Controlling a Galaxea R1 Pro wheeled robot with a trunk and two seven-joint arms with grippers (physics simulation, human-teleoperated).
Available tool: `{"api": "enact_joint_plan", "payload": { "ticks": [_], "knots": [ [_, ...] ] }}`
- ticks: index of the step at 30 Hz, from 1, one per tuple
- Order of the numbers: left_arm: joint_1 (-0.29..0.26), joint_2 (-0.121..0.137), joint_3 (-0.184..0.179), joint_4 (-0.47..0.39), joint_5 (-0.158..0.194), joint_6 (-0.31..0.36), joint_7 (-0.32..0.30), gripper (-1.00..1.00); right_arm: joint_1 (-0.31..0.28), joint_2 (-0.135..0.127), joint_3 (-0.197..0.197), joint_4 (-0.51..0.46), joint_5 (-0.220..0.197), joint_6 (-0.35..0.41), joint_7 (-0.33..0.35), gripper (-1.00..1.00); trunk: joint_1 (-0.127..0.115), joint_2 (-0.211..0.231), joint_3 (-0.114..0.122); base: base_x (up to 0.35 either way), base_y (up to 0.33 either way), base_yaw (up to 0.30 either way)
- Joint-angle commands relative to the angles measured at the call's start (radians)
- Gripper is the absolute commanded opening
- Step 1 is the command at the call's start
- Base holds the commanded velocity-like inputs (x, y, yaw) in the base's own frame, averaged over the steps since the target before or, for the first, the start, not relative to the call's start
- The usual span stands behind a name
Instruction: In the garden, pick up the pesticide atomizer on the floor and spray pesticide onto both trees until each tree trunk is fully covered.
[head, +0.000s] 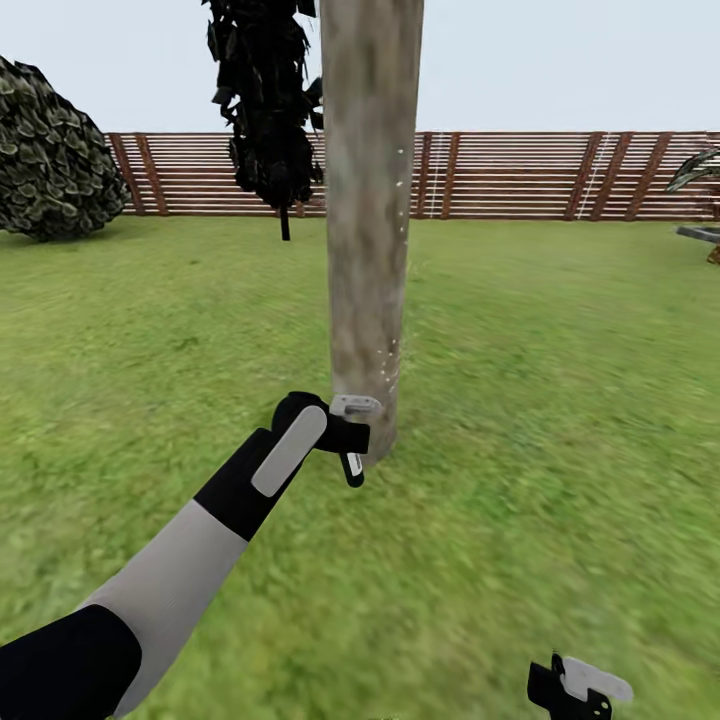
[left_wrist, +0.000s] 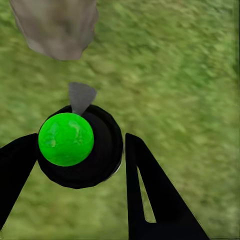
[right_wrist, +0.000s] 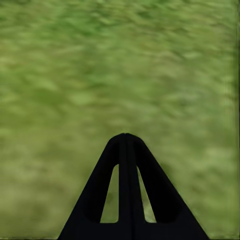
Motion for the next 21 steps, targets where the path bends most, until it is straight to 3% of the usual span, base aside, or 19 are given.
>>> {"api": "enact_joint_plan", "payload": {
  "ticks": [1, 9, 21],
  "knots": [
    [0.000, 0.001, -0.001, -0.001, 0.010, 0.001, 0.011, -1.00, -0.001, 0.001, -0.003, 0.000, 0.010, -0.001, -0.002, -1.00, 0.000, 0.000, -0.001, -0.009, 0.273, -0.220],
    [0.000, 0.001, 0.000, -0.008, 0.006, 0.001, 0.017, -1.00, -0.001, 0.003, -0.002, 0.000, 0.010, -0.001, -0.002, -1.00, 0.000, 0.000, -0.001, -0.003, 0.122, -0.078],
    [0.000, 0.001, 0.000, -0.009, 0.006, 0.001, 0.015, -1.00, -0.001, 0.003, -0.003, 0.000, 0.010, -0.001, -0.002, -1.00, 0.000, 0.000, -0.001, 0.027, 0.313, -0.237]
  ]
}}
